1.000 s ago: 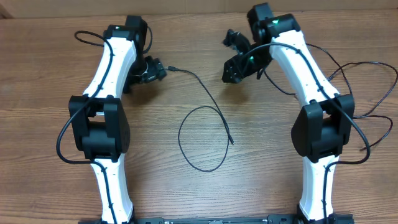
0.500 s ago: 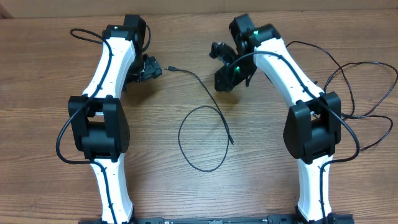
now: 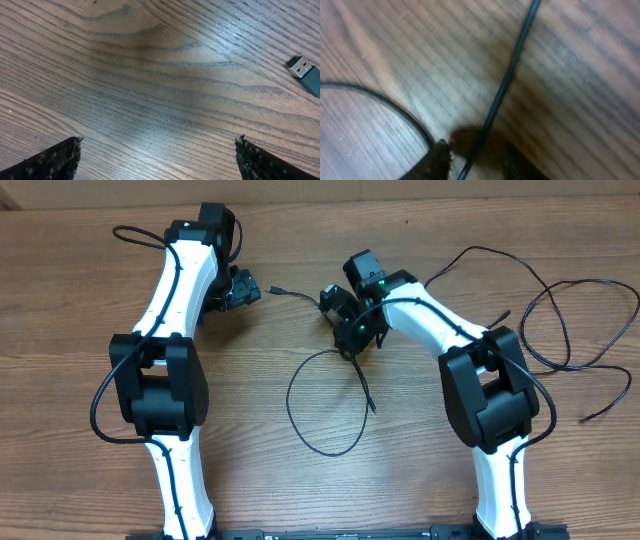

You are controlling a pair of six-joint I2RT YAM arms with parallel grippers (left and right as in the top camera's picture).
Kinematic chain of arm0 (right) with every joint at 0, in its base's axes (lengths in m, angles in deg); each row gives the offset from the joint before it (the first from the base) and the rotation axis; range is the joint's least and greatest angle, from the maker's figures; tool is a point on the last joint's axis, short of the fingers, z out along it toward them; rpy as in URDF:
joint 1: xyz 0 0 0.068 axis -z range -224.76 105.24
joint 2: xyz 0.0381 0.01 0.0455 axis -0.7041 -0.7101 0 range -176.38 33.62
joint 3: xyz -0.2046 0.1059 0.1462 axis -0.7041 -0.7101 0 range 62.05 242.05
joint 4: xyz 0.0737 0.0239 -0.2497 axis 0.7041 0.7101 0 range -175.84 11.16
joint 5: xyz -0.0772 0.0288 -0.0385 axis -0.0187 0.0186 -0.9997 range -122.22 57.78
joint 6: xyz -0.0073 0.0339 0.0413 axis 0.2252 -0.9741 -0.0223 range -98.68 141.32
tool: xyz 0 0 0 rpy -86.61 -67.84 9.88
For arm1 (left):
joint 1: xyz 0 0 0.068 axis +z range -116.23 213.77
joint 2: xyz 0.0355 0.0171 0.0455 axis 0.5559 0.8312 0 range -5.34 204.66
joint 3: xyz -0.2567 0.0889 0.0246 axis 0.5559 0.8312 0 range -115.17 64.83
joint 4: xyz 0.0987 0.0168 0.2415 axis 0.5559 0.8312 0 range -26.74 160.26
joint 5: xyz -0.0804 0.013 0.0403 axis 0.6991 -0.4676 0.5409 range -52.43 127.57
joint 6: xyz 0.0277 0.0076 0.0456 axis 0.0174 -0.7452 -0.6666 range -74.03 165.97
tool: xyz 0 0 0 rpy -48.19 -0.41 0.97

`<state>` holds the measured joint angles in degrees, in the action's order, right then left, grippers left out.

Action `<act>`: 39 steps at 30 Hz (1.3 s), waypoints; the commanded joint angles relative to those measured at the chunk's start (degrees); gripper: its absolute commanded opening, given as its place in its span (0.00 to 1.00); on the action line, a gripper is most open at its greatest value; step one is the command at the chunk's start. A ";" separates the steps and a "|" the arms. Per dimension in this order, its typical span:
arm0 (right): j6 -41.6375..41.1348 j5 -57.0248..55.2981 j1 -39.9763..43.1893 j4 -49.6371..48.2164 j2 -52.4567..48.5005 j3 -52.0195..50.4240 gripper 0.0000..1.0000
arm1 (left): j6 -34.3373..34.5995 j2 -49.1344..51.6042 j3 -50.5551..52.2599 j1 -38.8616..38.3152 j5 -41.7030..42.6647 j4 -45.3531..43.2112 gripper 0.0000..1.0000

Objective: Untangle cables
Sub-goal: 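Lower the right gripper onto the remaining center cable and grasp it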

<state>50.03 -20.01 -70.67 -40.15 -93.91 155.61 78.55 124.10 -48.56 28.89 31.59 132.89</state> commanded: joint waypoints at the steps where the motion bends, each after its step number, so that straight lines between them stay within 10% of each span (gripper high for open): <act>1: 0.13 -7.54 -1.16 -2.14 -2.80 -5.55 0.29 | -0.87 -0.94 0.07 -0.37 -1.01 -0.02 0.99; 10: -0.83 -6.97 -1.38 -3.48 -2.47 -4.87 0.22 | -0.87 -0.94 0.07 -0.39 -1.01 -0.02 1.00; 24: 1.60 -1.38 -1.42 8.90 0.39 2.58 0.58 | -0.87 -0.94 0.07 -0.39 -1.01 -0.02 1.00; 39: 1.64 -7.48 -1.88 2.16 0.09 -4.59 0.54 | -0.87 -0.94 0.07 -0.39 -1.01 -0.02 0.99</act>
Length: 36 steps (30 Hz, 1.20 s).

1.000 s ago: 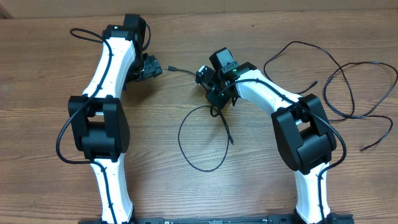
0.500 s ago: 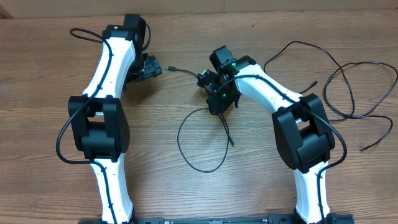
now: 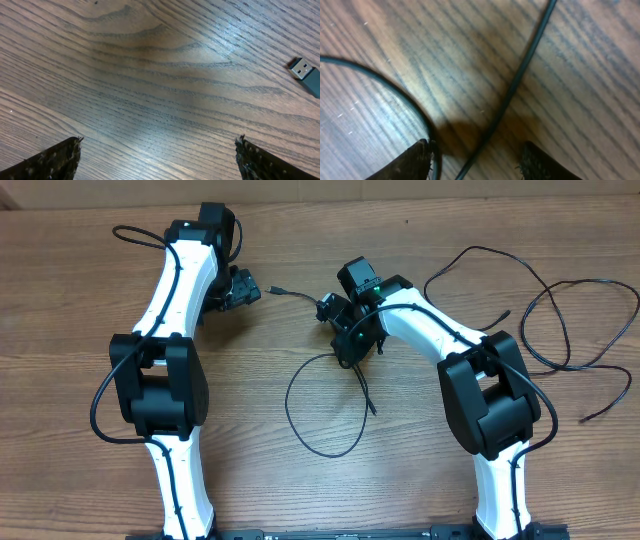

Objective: Untangle cables
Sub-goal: 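Lower the right gripper onto the remaining center cable and grasp it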

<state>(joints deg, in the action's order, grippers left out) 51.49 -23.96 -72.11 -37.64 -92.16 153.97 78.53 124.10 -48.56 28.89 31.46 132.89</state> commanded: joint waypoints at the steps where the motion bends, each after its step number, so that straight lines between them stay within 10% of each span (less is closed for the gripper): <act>1: 0.15 -4.87 -0.63 -0.85 -1.66 -3.23 0.52 | -0.85 -0.94 0.07 -0.39 -0.87 -0.02 0.99; 17: 0.15 -22.25 -4.09 -6.43 -1.64 -4.44 0.42 | -0.85 -0.94 0.07 -0.39 -0.87 -0.02 1.00; 36: -5.95 -8.57 -0.63 -4.37 -1.57 -4.42 0.21 | -0.85 -0.94 0.07 -0.39 -0.87 -0.02 1.00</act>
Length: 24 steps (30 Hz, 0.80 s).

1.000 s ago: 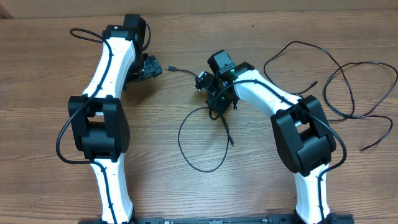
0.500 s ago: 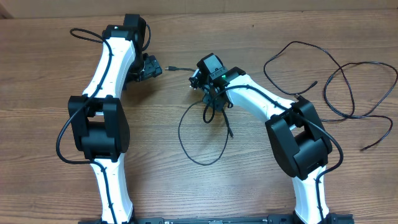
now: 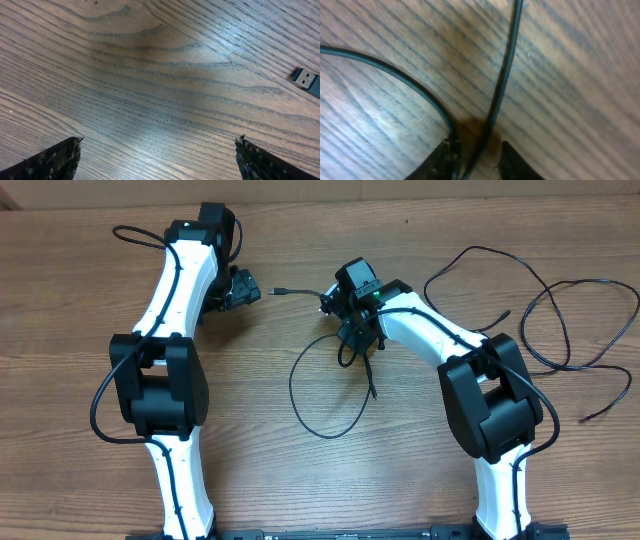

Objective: Untangle cables

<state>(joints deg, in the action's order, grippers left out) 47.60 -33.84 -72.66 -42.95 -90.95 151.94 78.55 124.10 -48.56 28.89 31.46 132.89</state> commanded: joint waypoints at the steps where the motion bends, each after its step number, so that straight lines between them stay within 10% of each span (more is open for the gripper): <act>1: -2.05 1.31 -0.09 0.87 -2.78 -2.38 0.15 | -0.87 -0.94 0.07 -0.39 -0.87 -0.02 1.00; 24: -4.24 1.14 -0.09 11.85 12.37 8.79 0.04 | -0.87 -0.94 0.07 -0.39 -0.87 -0.02 1.00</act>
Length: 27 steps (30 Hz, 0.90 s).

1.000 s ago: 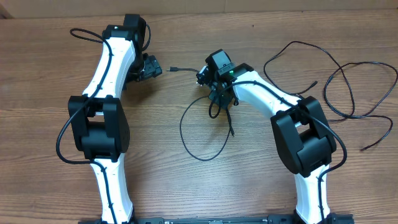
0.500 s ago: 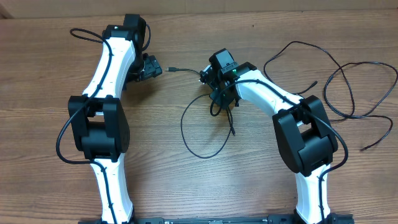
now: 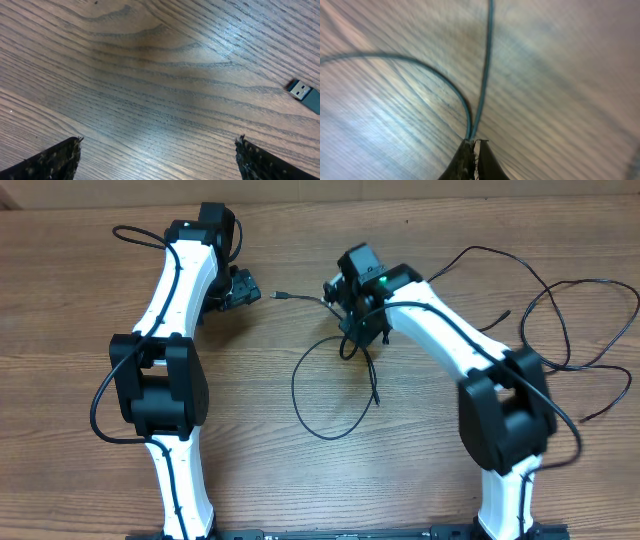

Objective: Untangle cables

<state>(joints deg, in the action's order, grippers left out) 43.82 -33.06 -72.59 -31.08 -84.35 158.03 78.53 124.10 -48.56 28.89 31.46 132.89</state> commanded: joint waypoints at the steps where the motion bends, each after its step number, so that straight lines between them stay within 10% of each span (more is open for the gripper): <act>1: -0.46 0.35 -0.15 -0.17 6.69 2.71 0.04 | -0.85 -0.94 0.07 -0.39 -0.87 -0.02 1.00; 3: -0.44 0.37 -0.15 -0.15 7.98 2.71 0.08 | -0.85 -0.94 0.07 -0.39 -0.87 -0.02 1.00; 5: -0.37 0.83 -0.15 0.28 8.15 2.71 0.39 | -0.85 -0.94 0.07 -0.39 -0.87 -0.02 0.99; 9: 0.13 4.74 -0.15 0.28 7.06 2.64 0.69 | -0.85 -0.94 0.07 -0.39 -0.87 -0.02 0.99; 14: 5.33 8.07 -0.17 0.66 4.50 2.64 0.90 | -0.85 -0.94 0.07 -0.39 -0.87 -0.02 0.99; 27: 15.06 8.66 -0.15 -12.63 -4.55 2.64 0.86 | -0.85 -0.94 0.07 -0.39 -0.87 -0.02 0.99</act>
<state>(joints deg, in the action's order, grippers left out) 57.35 -25.36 -72.59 -41.70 -86.98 160.29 78.55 124.10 -48.56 28.89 31.46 132.89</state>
